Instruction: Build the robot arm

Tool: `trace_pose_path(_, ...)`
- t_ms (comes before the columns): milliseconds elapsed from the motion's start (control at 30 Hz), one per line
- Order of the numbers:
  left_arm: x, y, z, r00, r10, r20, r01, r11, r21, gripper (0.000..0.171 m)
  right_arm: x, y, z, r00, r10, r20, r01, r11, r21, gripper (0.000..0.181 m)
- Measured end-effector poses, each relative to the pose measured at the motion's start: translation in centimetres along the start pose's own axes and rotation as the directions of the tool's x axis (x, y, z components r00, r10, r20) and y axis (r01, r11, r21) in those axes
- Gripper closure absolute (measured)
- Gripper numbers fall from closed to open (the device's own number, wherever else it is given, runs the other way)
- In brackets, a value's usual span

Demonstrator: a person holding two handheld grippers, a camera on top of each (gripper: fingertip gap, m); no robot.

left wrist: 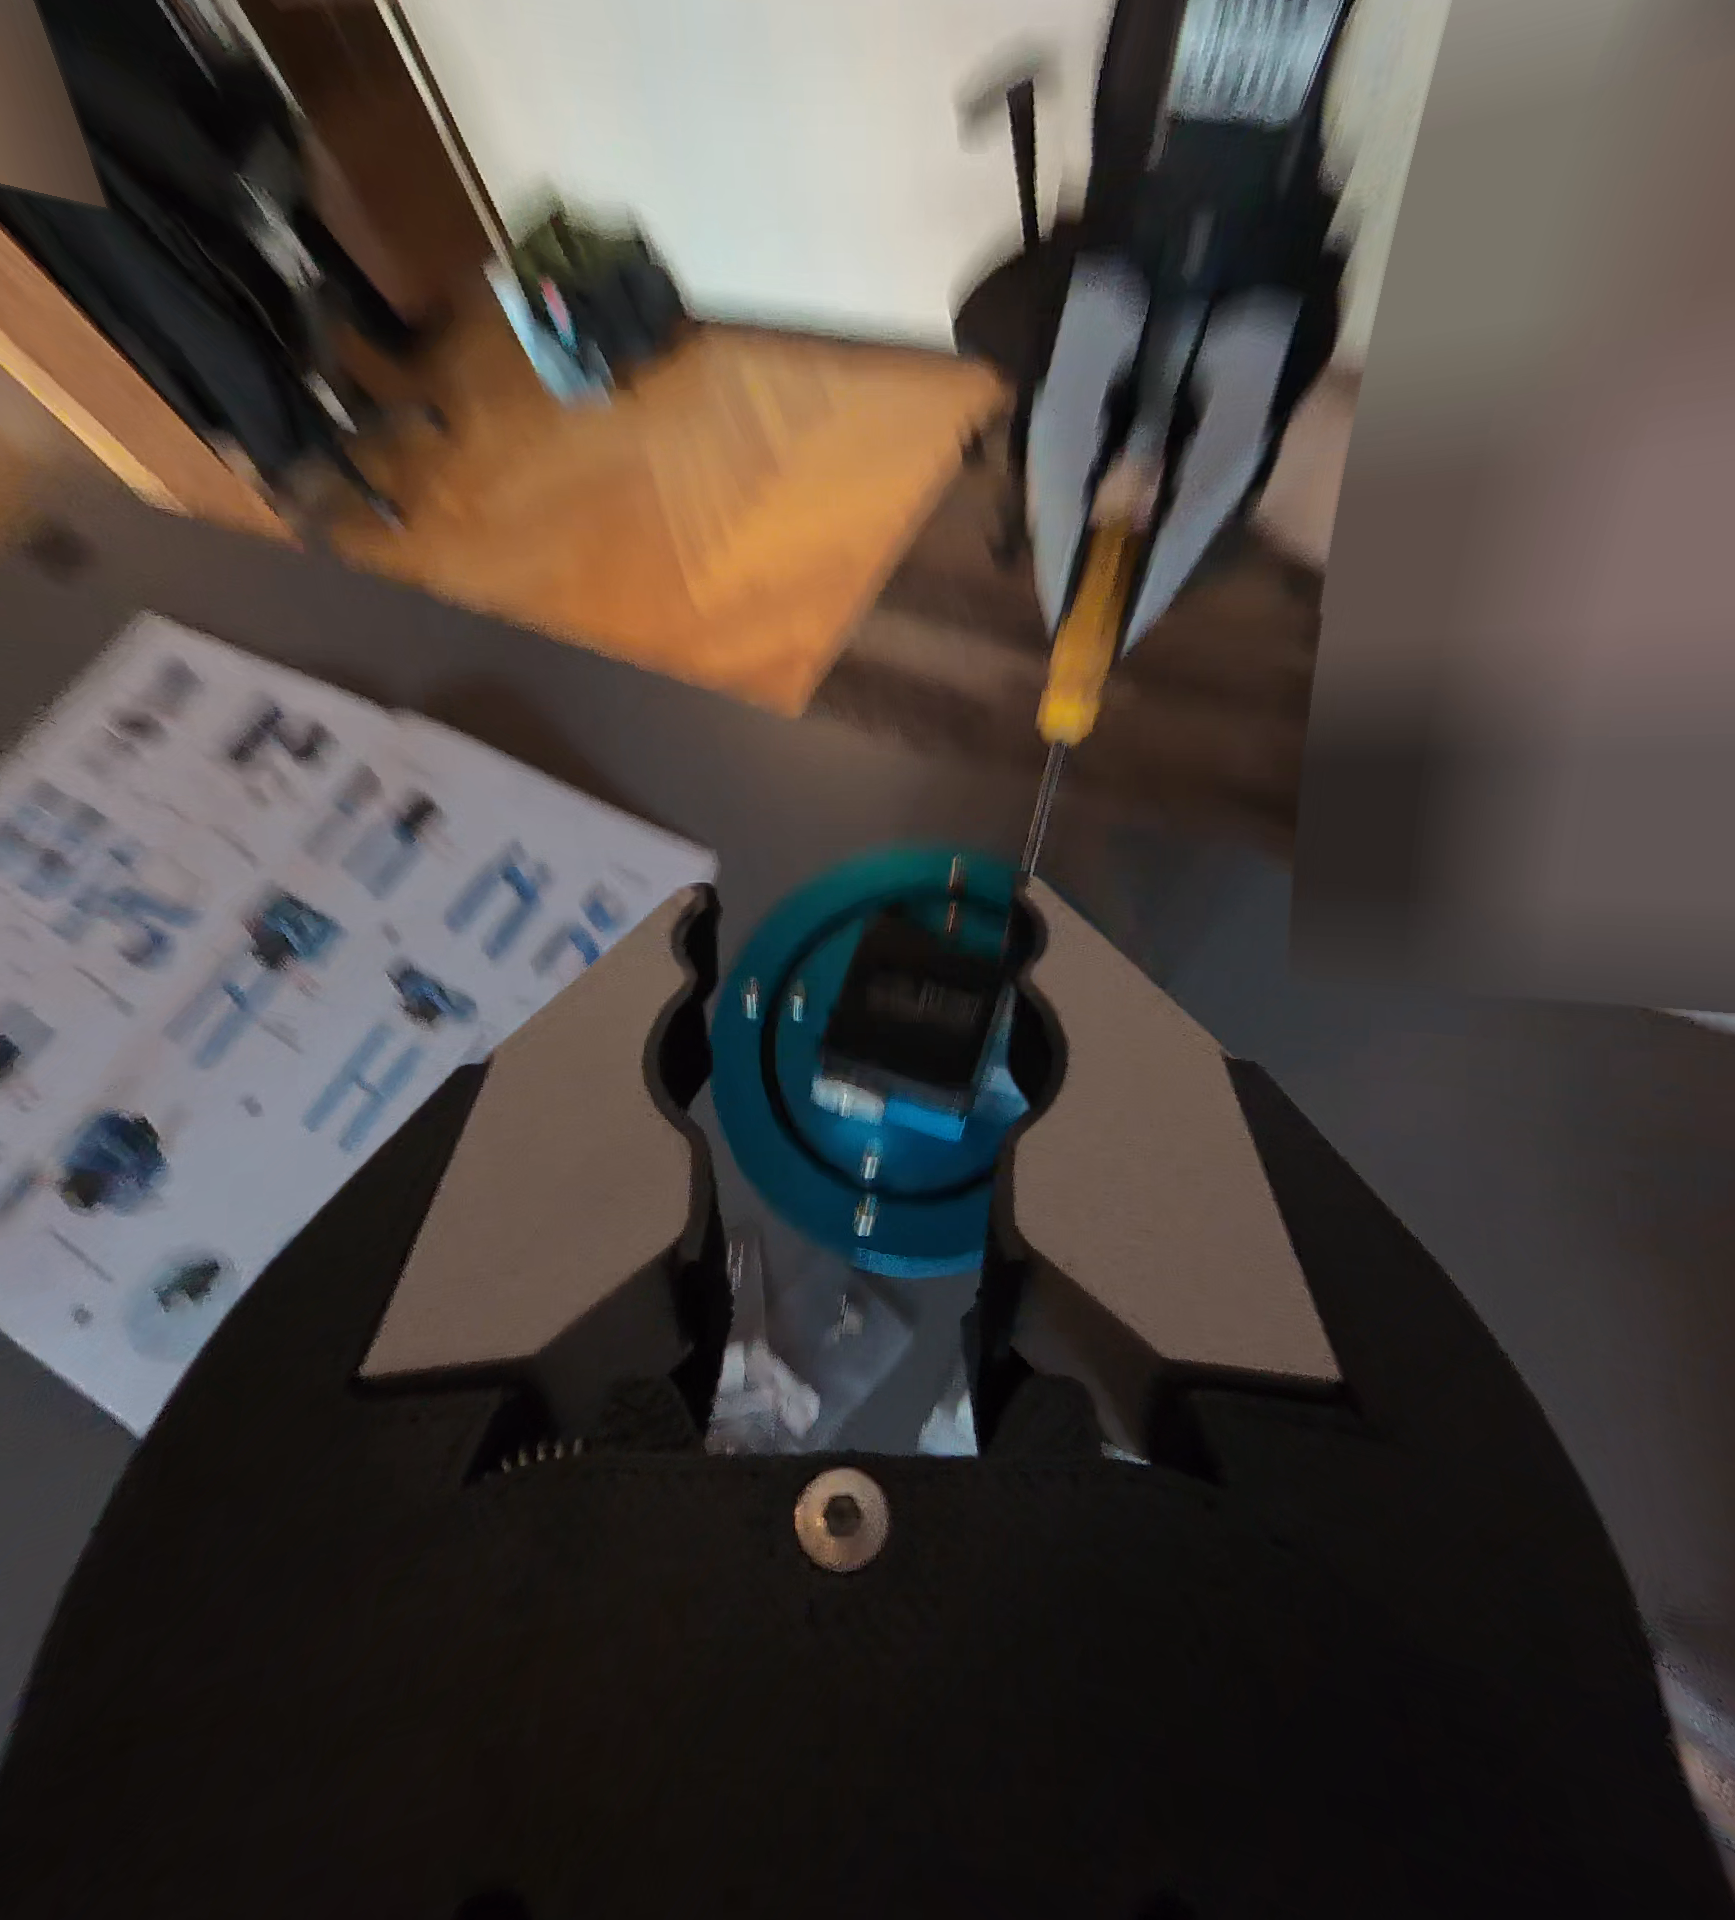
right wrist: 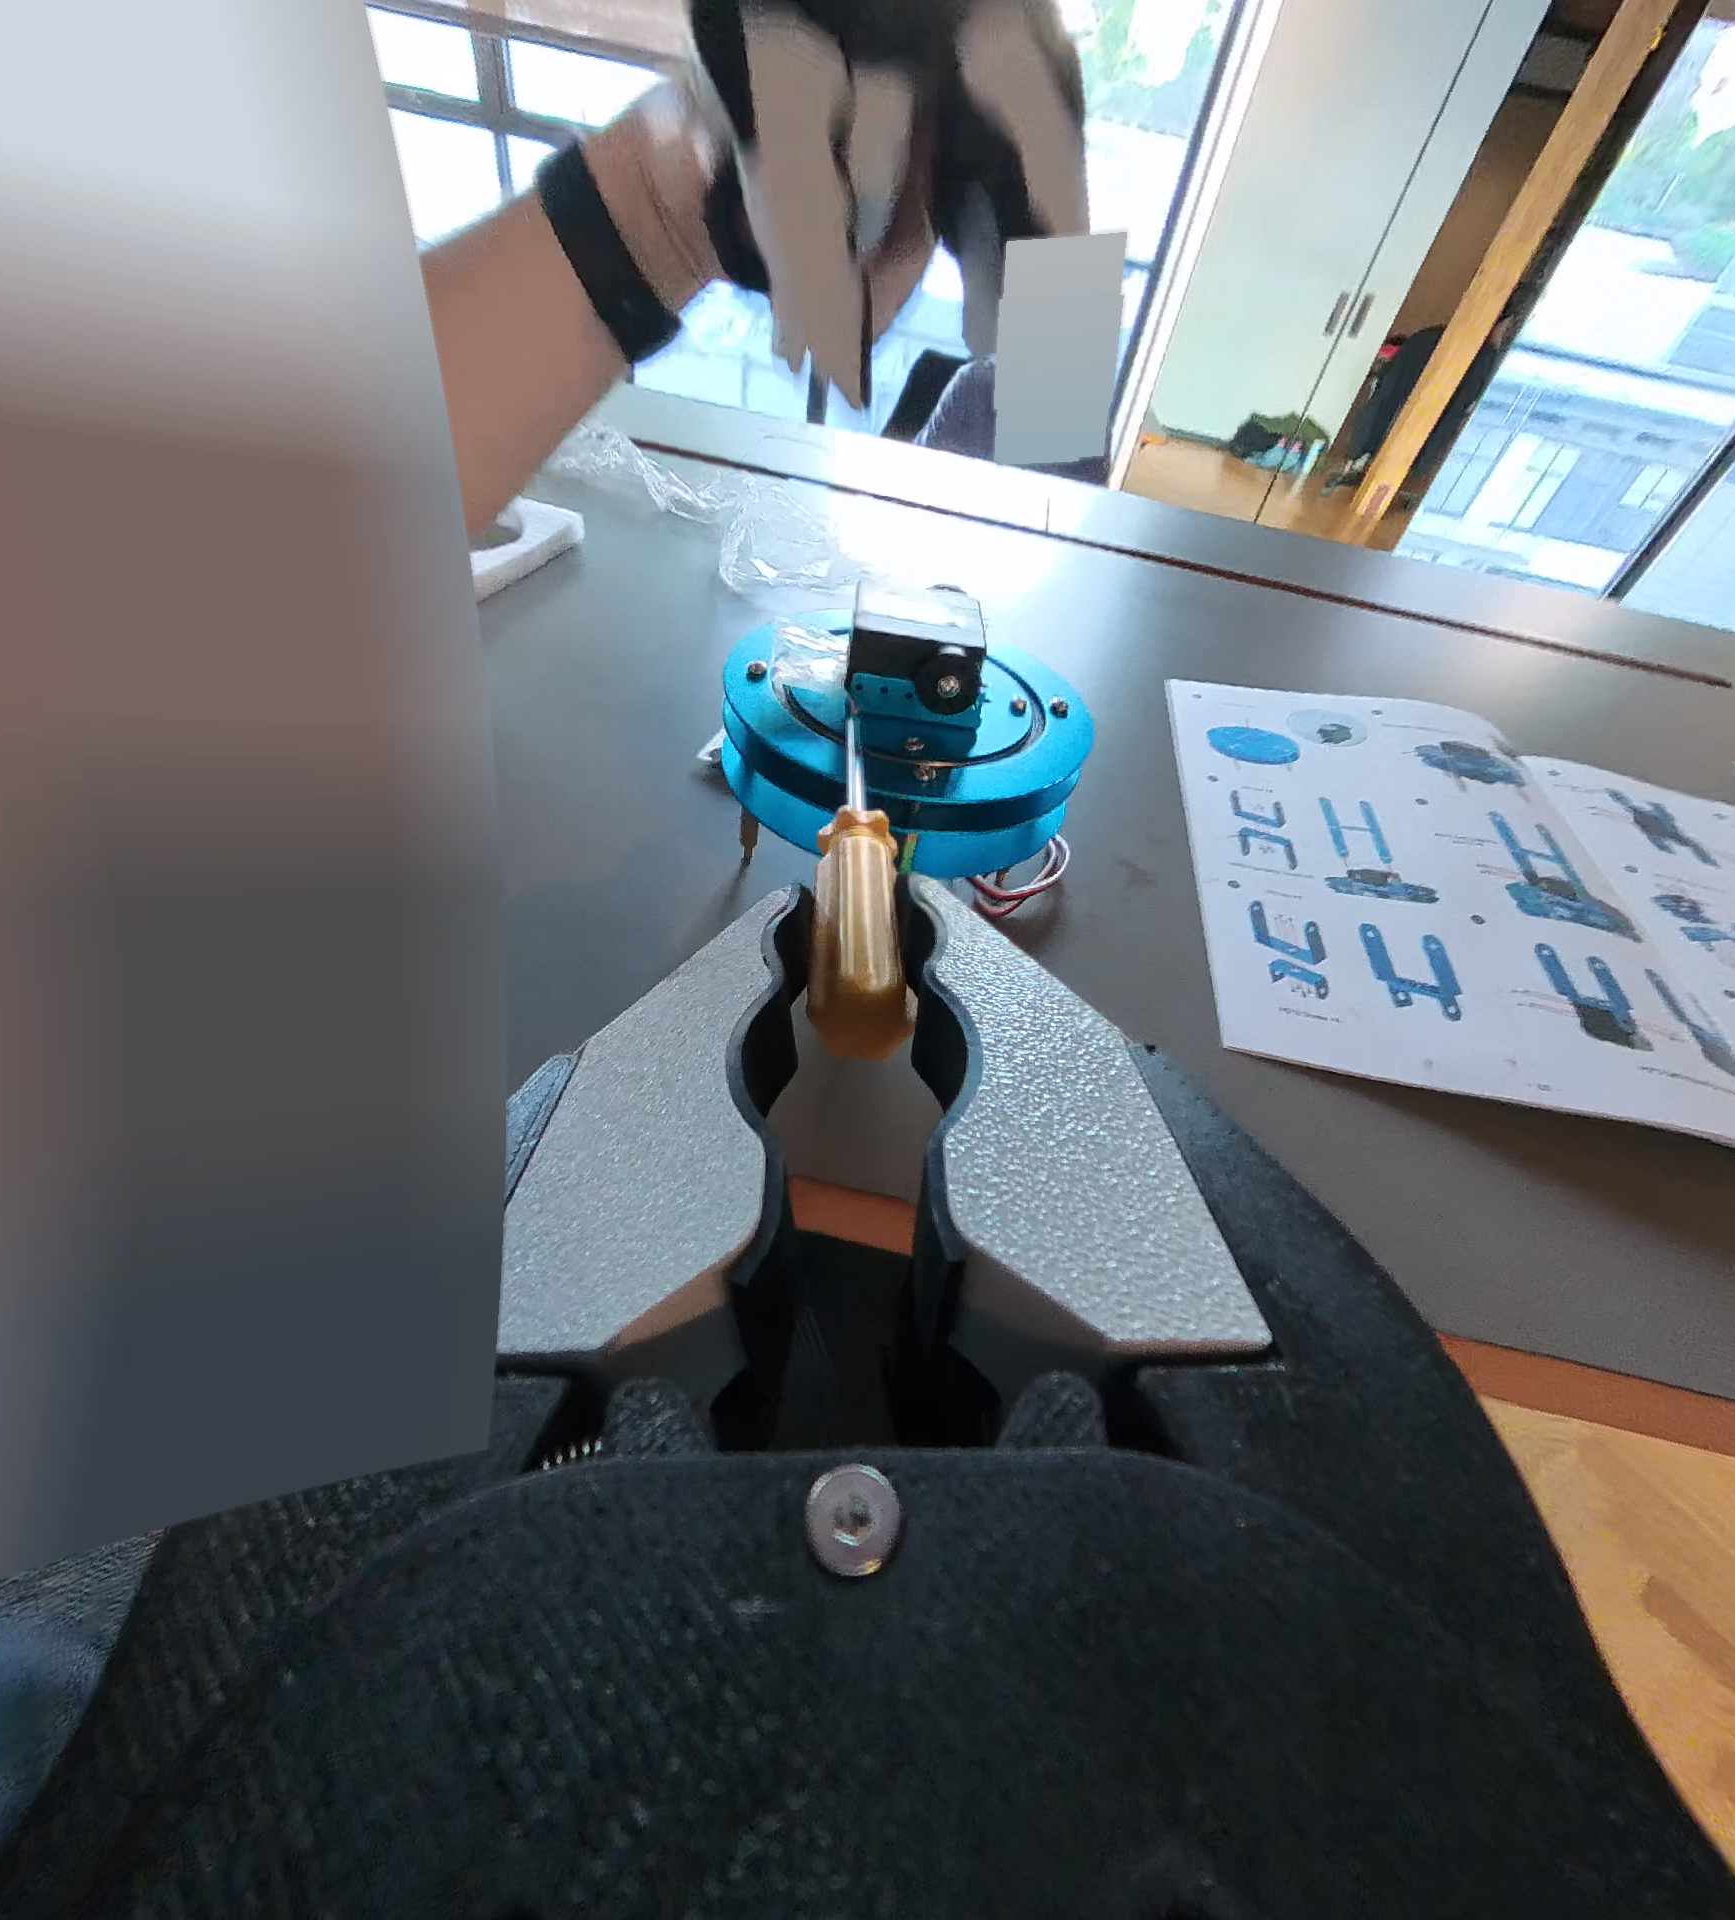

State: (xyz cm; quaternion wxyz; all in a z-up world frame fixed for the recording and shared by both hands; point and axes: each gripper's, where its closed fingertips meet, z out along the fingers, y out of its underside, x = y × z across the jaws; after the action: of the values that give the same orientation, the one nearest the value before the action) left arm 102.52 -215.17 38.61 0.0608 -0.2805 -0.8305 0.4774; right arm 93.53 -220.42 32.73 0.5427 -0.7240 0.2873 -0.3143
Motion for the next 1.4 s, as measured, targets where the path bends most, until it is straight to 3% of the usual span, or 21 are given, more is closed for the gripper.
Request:
trace_pose_path(67, 0.2, -1.9, -1.0, 0.999, -0.005, 0.038, 0.003, 0.999, 0.046, 0.122, 0.2, 0.0, -0.1, 0.999, 0.03, 0.014, -0.03, 1.0, -0.001, 0.166)
trace_pose_path(233, 0.6, -4.2, -3.0, 0.981, -0.139, 0.132, 0.145, 0.989, -0.036, 0.122, 0.5, 0.1, -0.1, 0.998, 0.046, 0.044, -0.045, 0.999, -0.009, 0.166)
trace_pose_path(333, 2.6, -6.1, -3.7, 0.944, -0.292, 0.157, 0.281, 0.956, 0.089, 0.128, 0.8, 0.3, 0.1, 0.998, 0.038, 0.044, -0.038, 0.999, 0.007, 0.166)
trace_pose_path(467, 7.6, -5.5, -2.6, 0.895, -0.431, 0.112, 0.387, 0.878, 0.282, 0.137, 1.1, 0.7, 0.3, 0.994, 0.077, 0.082, -0.08, 0.996, 0.032, 0.166)
trace_pose_path(533, 9.7, -3.3, -1.1, 0.841, -0.53, 0.109, 0.48, 0.824, 0.301, 0.141, 1.1, 0.8, 0.2, 0.989, 0.101, 0.109, -0.106, 0.994, 0.04, 0.166)
trace_pose_path(633, 12.5, 0.3, 2.8, 0.706, -0.692, 0.151, 0.636, 0.713, 0.294, 0.142, 1.2, 0.9, 0.0, 0.984, 0.111, 0.14, -0.118, 0.992, 0.042, 0.166)
trace_pose_path(700, 14.3, 0.5, 5.9, 0.628, -0.771, 0.103, 0.705, 0.62, 0.343, 0.137, 1.3, 1.0, 0.0, 0.981, 0.113, 0.159, -0.121, 0.992, 0.044, 0.166)
trace_pose_path(767, 15.0, 1.3, 8.6, 0.554, -0.821, 0.136, 0.738, 0.56, 0.376, 0.134, 1.4, 0.9, 0.0, 0.977, 0.115, 0.181, -0.125, 0.991, 0.045, 0.166)
trace_pose_path(900, 13.3, 2.1, 11.9, 0.474, -0.826, 0.304, 0.676, 0.563, 0.476, 0.115, 1.7, 0.9, 0.4, 0.969, 0.11, 0.22, -0.123, 0.991, 0.043, 0.166)
trace_pose_path(1067, 9.0, 0.8, 9.7, 0.34, -0.839, 0.425, 0.455, 0.542, 0.706, 0.115, 1.9, 1.1, 0.7, 0.964, 0.096, 0.247, -0.113, 0.992, 0.053, 0.166)
trace_pose_path(1233, 7.3, 2.5, 9.4, 0.162, -0.916, 0.367, 0.472, 0.398, 0.786, 0.123, 1.9, 1.2, 0.7, 0.97, 0.044, 0.239, -0.059, 0.997, 0.059, 0.166)
trace_pose_path(1333, 6.5, 2.0, 9.6, 0.123, -0.974, 0.189, 0.46, 0.224, 0.859, 0.126, 1.9, 1.1, 0.6, 0.967, 0.034, 0.252, -0.052, 0.997, 0.062, 0.166)
trace_pose_path(1400, 5.8, 2.0, 9.4, 0.11, -0.987, 0.117, 0.42, 0.153, 0.894, 0.129, 2.0, 1.1, 0.6, 0.968, 0.019, 0.249, -0.036, 0.997, 0.065, 0.166)
